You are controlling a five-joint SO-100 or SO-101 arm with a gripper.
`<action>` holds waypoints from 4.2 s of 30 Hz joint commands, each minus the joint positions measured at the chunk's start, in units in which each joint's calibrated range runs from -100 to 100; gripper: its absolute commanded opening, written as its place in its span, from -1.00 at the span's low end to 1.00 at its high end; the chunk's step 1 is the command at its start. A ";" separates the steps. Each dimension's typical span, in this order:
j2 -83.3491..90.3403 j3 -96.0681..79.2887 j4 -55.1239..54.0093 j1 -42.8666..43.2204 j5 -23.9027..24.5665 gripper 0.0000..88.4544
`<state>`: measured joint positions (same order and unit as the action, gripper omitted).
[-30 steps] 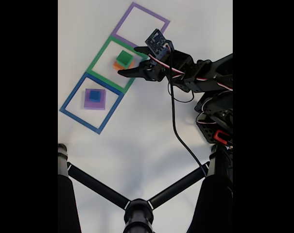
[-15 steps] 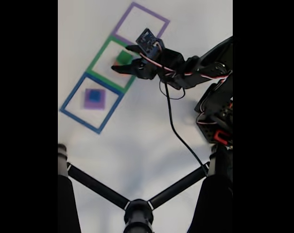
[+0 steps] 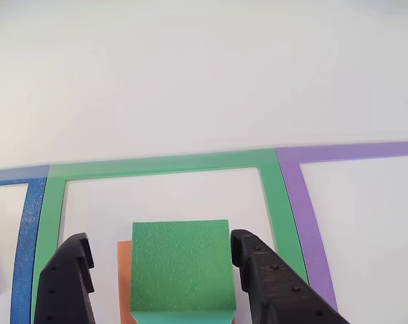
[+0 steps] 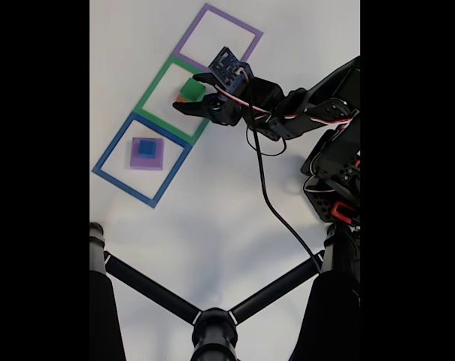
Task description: Tower of hanoi
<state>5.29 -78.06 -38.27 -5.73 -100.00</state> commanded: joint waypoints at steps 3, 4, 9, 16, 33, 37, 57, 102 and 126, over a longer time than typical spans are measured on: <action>1.44 -0.40 -1.43 1.43 0.00 -0.62; 1.44 -0.49 -1.43 1.50 0.00 -0.62; 1.44 -0.58 -1.43 1.96 0.00 -0.70; 1.60 -0.58 -1.43 2.19 0.00 -0.82; 27.56 15.05 45.92 1.27 0.00 -0.84; 33.33 28.13 71.41 -1.09 0.00 -0.85; 30.93 68.02 122.73 -18.63 0.00 -0.85; -13.54 16.87 2.05 -23.20 0.00 -0.86; -16.03 16.41 -2.41 -22.29 0.00 -0.44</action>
<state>-14.36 -61.89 -40.80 -28.77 -99.41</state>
